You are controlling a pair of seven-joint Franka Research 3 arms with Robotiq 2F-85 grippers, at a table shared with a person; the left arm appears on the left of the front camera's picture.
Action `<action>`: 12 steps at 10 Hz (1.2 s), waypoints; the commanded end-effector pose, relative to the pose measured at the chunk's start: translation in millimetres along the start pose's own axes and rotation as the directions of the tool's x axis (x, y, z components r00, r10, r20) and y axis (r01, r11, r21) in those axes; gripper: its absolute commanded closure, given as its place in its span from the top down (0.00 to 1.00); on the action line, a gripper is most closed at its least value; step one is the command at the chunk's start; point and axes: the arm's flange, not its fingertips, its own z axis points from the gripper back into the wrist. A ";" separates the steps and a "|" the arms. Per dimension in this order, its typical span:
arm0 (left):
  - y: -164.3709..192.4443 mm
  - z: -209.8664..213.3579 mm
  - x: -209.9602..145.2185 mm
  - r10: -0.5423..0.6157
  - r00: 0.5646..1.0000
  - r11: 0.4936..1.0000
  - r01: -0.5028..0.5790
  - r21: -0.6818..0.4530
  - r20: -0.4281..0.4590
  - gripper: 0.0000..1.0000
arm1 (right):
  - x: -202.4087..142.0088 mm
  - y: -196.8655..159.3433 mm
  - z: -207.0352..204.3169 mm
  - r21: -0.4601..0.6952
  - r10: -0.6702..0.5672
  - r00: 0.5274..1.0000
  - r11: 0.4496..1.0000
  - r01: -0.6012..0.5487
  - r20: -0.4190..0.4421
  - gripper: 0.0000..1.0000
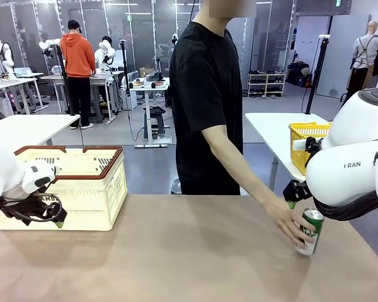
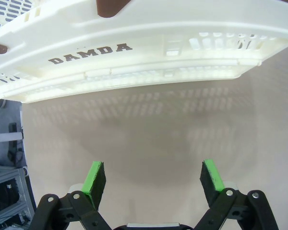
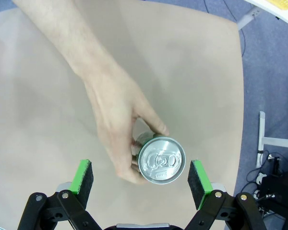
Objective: Place the drinks into the Shopping basket.
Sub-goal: Pick up one drink and place it into the Shopping basket.
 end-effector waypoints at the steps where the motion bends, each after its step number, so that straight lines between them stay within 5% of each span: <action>1: 0.4 2.1 -0.3 0.002 1.000 1.000 -0.002 0.002 -0.004 1.00 | -0.2 -0.4 -0.3 0.000 -0.001 1.000 1.000 0.001 -0.002 1.00; 7: 0.4 2.1 -0.3 0.002 1.000 1.000 -0.002 0.002 -0.004 1.00 | 0.0 0.0 0.0 0.000 0.000 1.000 1.000 0.000 0.000 1.00; 12: 0.4 2.1 -0.3 0.002 1.000 1.000 -0.002 0.002 -0.004 1.00 | 0.9 -8.6 -2.6 0.016 0.028 0.985 1.000 -0.026 -0.173 1.00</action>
